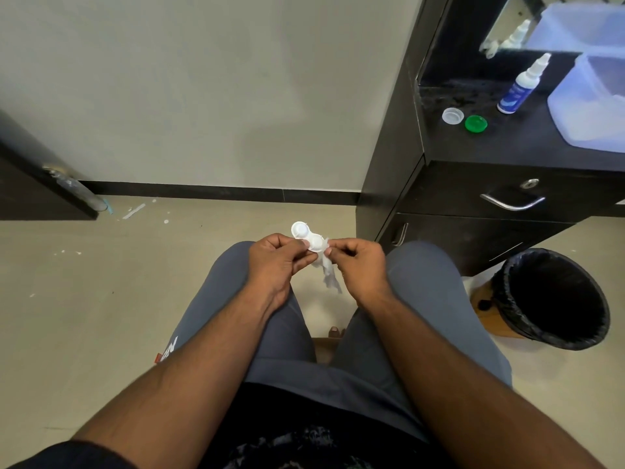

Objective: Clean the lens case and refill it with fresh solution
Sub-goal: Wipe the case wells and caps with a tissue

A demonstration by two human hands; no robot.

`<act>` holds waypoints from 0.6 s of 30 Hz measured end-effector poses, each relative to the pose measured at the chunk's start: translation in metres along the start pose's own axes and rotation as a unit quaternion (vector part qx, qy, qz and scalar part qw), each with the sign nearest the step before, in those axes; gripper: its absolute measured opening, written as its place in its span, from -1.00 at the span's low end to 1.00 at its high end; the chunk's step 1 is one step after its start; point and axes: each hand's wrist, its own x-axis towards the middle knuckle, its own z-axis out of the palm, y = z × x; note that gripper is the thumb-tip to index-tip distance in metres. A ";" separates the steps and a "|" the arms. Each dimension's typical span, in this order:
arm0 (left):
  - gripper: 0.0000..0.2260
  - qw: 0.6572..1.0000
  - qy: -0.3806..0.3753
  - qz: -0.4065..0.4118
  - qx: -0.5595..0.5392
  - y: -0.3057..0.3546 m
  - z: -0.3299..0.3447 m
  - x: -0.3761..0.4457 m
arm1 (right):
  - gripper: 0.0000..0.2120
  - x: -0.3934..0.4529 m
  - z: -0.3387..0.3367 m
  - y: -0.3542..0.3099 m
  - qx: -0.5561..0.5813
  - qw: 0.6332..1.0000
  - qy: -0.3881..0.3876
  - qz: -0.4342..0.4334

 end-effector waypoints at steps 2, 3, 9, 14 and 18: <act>-0.83 1.000 -0.005 0.004 0.008 -0.002 0.001 -0.001 | -0.82 0.004 -0.003 -0.002 0.031 0.999 0.028 0.009; -0.83 1.000 -0.007 0.004 0.018 -0.003 0.002 -0.001 | -0.82 0.006 -0.004 -0.003 0.033 0.999 0.033 0.005; -0.82 0.998 -0.025 0.005 0.058 -0.001 -0.002 -0.002 | -0.82 0.005 -0.004 -0.003 -0.133 0.982 -0.037 -0.131; -0.94 0.997 -0.048 -0.021 0.051 0.004 -0.005 -0.002 | -0.81 0.005 -0.010 -0.004 -0.225 0.947 -0.071 -0.218; -0.94 0.996 -0.058 -0.043 0.050 0.006 -0.008 -0.001 | -0.81 0.001 -0.011 -0.005 -0.252 0.929 -0.094 -0.254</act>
